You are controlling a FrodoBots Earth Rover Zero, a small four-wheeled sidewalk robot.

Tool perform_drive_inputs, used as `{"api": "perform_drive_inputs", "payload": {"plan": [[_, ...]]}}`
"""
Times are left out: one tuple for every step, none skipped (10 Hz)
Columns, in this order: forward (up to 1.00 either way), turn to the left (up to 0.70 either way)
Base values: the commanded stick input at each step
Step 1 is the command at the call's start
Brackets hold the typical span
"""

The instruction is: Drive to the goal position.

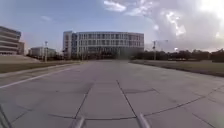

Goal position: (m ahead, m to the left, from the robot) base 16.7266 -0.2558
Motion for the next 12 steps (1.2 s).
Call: {"api": "perform_drive_inputs", "payload": {"plan": [[0.45,0.0],[0.45,0.0],[0.45,0.0],[0.45,0.0],[0.45,0.0],[0.42,0.0],[0.28,0.0],[0.45,0.0],[0.45,0.0],[0.45,0.0],[0.45,0.0],[0.19,0.0]]}}
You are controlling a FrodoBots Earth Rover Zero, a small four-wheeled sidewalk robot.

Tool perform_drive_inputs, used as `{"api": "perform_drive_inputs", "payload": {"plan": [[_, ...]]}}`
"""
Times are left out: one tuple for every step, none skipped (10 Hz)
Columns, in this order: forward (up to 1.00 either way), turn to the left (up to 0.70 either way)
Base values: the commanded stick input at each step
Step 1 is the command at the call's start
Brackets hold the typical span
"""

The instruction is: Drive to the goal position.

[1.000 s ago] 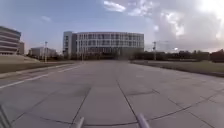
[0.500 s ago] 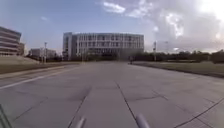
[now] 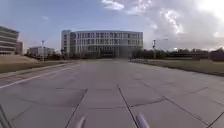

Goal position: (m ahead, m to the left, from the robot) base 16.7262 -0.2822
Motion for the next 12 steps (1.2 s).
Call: {"api": "perform_drive_inputs", "payload": {"plan": [[0.45,0.0],[0.45,0.0],[0.45,0.0],[0.45,0.0],[0.45,0.0],[0.45,0.0],[0.45,0.0],[0.45,0.0],[0.45,0.0],[0.45,0.0],[0.49,0.0],[0.7,0.0]]}}
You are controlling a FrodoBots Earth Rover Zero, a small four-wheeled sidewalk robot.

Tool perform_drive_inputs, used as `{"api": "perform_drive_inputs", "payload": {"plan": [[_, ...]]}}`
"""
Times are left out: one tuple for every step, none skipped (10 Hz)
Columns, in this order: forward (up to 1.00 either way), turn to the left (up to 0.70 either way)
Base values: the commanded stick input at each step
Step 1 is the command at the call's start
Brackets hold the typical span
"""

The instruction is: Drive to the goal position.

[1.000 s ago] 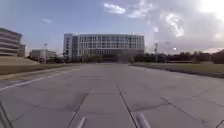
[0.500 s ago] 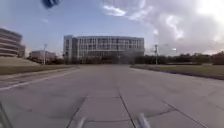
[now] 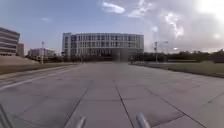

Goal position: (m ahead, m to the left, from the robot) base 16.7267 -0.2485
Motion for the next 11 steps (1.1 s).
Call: {"api": "perform_drive_inputs", "payload": {"plan": [[0.7,0.0],[0.7,0.0],[0.7,0.0],[0.7,0.0],[0.59,0.0],[0.15,0.0],[0.7,0.0],[0.7,0.0],[0.7,0.0],[0.7,0.0],[0.26,0.0]]}}
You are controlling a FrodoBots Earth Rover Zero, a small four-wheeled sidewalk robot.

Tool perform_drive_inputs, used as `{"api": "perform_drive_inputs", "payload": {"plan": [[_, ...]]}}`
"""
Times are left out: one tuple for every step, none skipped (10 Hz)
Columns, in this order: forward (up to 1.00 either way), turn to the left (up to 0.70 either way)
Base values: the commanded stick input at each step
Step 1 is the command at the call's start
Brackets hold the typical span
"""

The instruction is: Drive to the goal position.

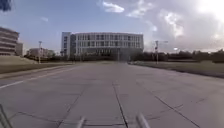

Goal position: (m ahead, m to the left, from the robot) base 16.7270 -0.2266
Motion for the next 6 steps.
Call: {"api": "perform_drive_inputs", "payload": {"plan": [[0.7,0.0],[0.7,0.0],[0.7,0.0],[0.7,0.0],[0.7,0.0],[0.7,0.0]]}}
